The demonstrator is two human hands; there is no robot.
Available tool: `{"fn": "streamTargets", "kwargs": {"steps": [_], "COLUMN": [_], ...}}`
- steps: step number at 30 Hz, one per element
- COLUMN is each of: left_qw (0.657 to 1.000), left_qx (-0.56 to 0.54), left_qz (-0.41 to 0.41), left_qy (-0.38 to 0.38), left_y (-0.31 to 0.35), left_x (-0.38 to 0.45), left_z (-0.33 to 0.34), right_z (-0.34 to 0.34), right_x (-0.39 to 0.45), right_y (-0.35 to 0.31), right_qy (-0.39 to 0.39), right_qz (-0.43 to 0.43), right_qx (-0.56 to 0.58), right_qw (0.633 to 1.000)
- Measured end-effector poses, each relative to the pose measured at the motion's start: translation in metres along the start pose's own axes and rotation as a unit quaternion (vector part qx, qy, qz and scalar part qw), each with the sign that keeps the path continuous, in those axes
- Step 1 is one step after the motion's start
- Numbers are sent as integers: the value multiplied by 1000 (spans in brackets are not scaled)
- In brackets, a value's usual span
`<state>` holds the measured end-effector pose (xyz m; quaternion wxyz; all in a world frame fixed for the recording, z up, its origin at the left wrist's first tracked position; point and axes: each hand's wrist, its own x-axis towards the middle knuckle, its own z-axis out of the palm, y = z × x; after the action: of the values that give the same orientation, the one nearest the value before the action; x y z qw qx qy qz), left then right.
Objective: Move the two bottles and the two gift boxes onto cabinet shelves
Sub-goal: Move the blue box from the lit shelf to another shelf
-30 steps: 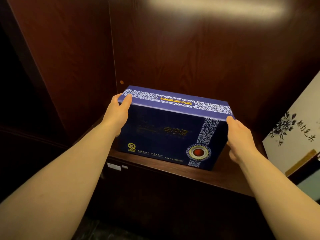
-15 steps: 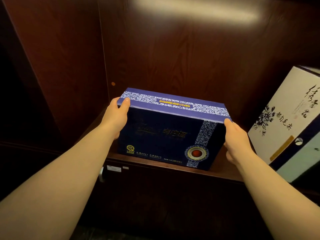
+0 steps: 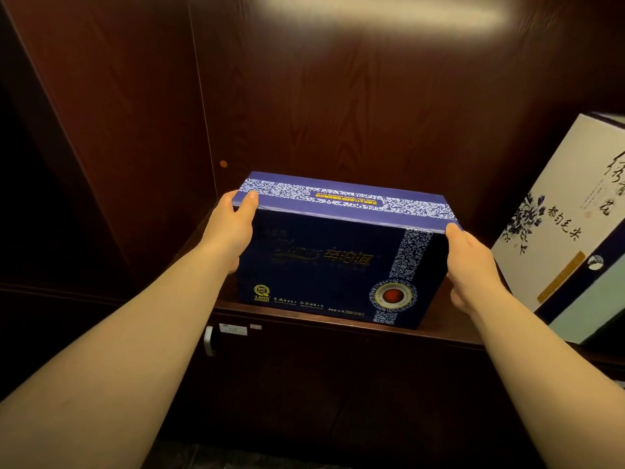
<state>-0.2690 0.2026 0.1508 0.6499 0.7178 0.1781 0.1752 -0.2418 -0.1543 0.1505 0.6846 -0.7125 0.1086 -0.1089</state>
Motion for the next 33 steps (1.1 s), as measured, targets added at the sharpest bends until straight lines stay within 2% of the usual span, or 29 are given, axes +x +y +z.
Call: {"fn": "streamTargets", "kwargs": {"steps": [33], "left_qw": [1000], "left_qx": [-17], "left_qz": [11], "left_qy": [-11], "left_y": [-3], "left_x": [-5], "left_z": [-6], "right_z": [-4], "right_x": [-3], "right_y": [5], "right_qy": [-7], "right_qz": [-4], "right_qx": [17], "right_qw": [1000]}}
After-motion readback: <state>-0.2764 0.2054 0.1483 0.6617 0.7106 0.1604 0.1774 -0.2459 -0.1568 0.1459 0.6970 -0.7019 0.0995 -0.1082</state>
